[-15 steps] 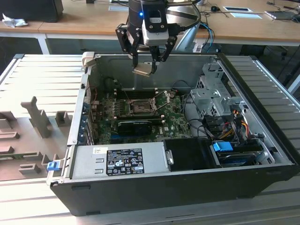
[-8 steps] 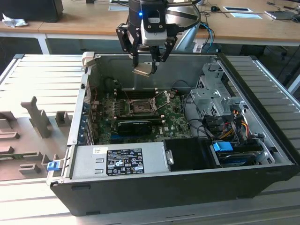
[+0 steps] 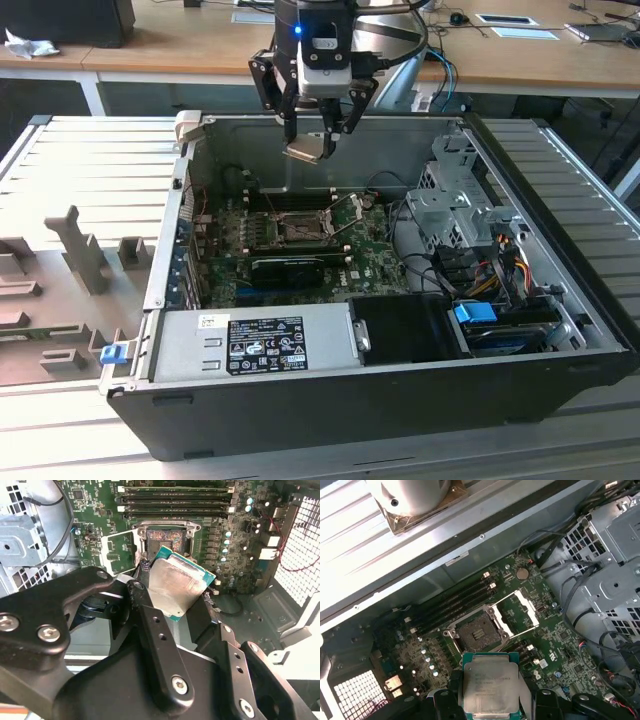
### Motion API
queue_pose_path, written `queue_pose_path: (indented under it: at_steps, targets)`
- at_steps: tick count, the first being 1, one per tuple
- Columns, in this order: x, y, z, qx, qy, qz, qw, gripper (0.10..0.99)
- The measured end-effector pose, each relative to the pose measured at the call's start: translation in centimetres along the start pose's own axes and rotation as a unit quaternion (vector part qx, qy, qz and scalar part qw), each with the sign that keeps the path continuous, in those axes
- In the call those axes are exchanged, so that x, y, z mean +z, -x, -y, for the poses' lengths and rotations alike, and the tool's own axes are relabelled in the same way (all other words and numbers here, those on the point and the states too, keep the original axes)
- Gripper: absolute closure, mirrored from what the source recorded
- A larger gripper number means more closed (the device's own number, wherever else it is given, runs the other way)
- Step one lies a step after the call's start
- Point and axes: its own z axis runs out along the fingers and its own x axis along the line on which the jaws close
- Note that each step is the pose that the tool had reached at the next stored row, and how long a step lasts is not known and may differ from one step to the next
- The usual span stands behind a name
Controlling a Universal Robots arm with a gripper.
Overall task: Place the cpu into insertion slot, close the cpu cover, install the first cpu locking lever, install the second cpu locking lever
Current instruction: 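Place the cpu into insertion slot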
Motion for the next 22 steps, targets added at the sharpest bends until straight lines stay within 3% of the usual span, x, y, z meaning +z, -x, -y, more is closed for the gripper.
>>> queue_pose_path:
  at_steps: [22]
  targets:
    - [0.06,0.00,0.00,0.063,0.0012,0.0056,0.9980,0.549]
